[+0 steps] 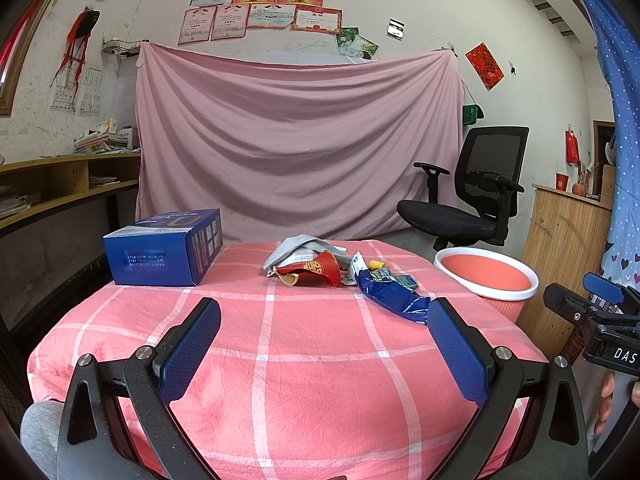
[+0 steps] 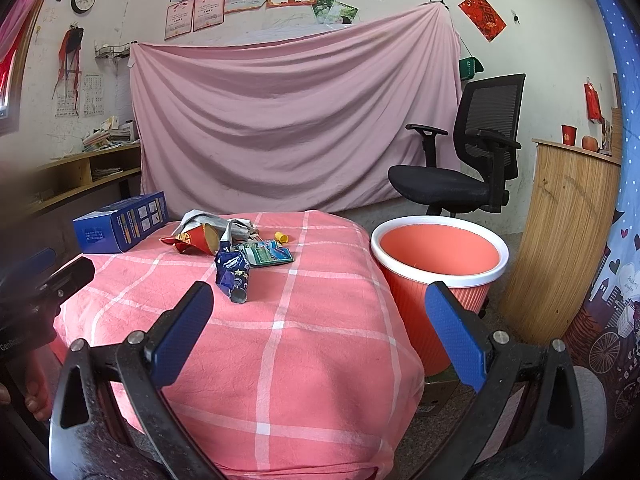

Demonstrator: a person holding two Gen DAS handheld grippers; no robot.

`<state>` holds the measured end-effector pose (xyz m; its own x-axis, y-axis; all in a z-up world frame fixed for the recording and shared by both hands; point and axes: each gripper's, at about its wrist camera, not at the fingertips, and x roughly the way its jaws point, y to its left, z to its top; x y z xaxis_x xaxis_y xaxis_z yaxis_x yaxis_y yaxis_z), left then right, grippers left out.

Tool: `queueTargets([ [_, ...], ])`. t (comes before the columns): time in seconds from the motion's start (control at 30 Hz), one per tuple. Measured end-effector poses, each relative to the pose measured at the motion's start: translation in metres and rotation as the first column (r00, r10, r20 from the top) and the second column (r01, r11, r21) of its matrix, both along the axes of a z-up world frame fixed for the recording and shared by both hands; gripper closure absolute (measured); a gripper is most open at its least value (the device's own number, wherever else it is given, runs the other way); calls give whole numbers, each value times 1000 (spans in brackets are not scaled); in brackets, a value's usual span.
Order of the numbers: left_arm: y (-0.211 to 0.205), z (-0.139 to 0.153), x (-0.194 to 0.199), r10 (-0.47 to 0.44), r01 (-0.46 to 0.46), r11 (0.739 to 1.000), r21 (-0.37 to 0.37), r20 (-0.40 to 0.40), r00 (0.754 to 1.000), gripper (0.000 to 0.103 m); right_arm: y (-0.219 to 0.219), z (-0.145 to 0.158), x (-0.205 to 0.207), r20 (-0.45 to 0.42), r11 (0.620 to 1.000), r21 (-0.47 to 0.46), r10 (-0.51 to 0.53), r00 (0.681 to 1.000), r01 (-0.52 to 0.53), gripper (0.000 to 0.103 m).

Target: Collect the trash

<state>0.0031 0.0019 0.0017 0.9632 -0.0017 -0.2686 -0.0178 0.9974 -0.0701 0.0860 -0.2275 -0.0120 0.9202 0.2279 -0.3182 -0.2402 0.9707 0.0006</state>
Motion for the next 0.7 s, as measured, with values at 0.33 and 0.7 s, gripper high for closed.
queueTargets([
  [0.33,3,5,9,35,-34,999,-31,23,999,2,-4,16,2,54,999,39,-3,999,1,0],
  [0.7,-6,21,59,41,-40,997,-67,27,999,2,-11,36,42,157,1000,29,5,988,-10,0],
])
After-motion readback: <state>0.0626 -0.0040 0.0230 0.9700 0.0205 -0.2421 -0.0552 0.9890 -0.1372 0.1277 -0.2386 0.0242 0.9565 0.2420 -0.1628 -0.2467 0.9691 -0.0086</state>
